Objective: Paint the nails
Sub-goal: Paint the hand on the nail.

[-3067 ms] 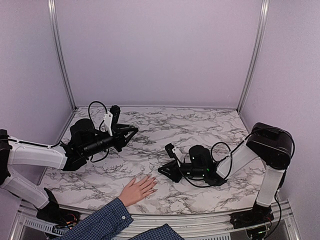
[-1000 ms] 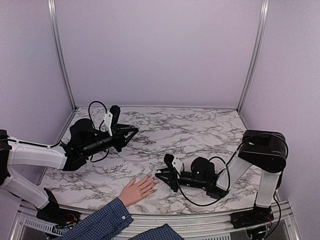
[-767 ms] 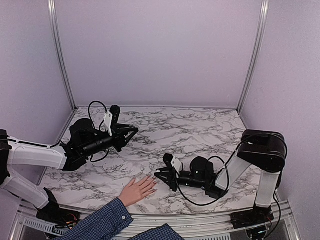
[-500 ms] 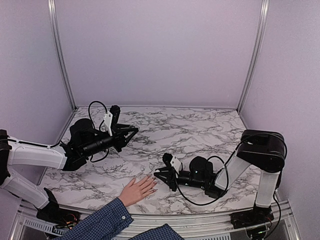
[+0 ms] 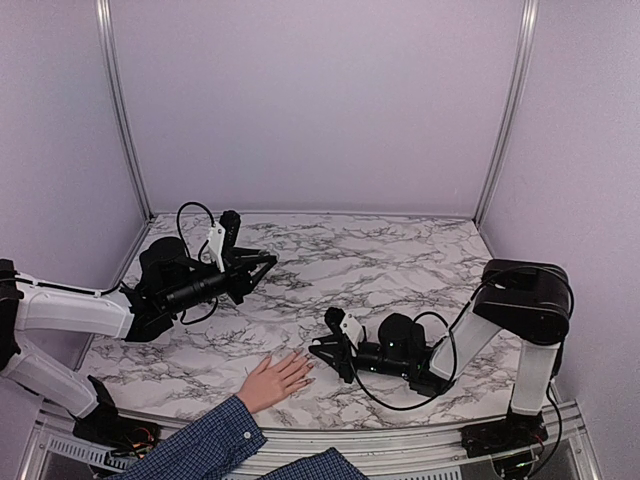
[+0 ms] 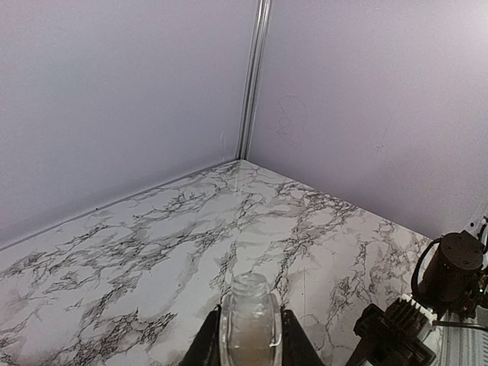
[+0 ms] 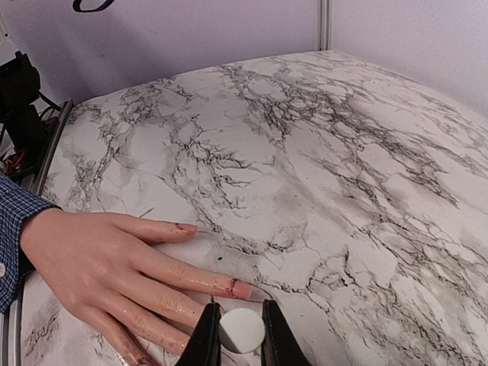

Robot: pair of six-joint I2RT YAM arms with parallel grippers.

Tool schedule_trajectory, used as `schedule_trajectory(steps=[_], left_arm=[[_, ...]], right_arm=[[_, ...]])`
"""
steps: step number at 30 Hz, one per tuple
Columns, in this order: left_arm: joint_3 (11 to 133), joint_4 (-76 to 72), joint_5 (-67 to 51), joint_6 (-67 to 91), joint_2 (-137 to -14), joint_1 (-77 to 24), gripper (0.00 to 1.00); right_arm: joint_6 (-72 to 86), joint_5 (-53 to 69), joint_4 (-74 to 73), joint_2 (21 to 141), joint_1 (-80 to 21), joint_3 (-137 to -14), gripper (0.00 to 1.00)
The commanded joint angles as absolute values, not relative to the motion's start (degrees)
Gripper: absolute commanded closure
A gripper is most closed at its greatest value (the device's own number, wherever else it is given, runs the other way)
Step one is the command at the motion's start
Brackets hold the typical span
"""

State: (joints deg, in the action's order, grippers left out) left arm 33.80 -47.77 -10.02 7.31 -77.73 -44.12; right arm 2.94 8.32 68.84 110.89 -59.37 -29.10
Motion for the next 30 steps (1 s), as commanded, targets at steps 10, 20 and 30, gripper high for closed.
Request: schedule_trajectory(steps=[10,20,30], left_arm=[[33.84,-50.85,-10.05,7.12,-75.89,-43.76,1.00],[33.75,-50.86,-9.97,7.12,-75.94,-43.77,1.00],[33.63,-50.82,-9.94,7.12,-75.69,-43.73,1.00]], right_arm=[[2.81,5.34,67.41,111.60,-59.83,-30.44,1.00],[2.61,4.35,66.76,111.46,-59.85,-30.58,1.00],[2.46,3.45,66.33,111.33,-59.85,-30.61,1.00]])
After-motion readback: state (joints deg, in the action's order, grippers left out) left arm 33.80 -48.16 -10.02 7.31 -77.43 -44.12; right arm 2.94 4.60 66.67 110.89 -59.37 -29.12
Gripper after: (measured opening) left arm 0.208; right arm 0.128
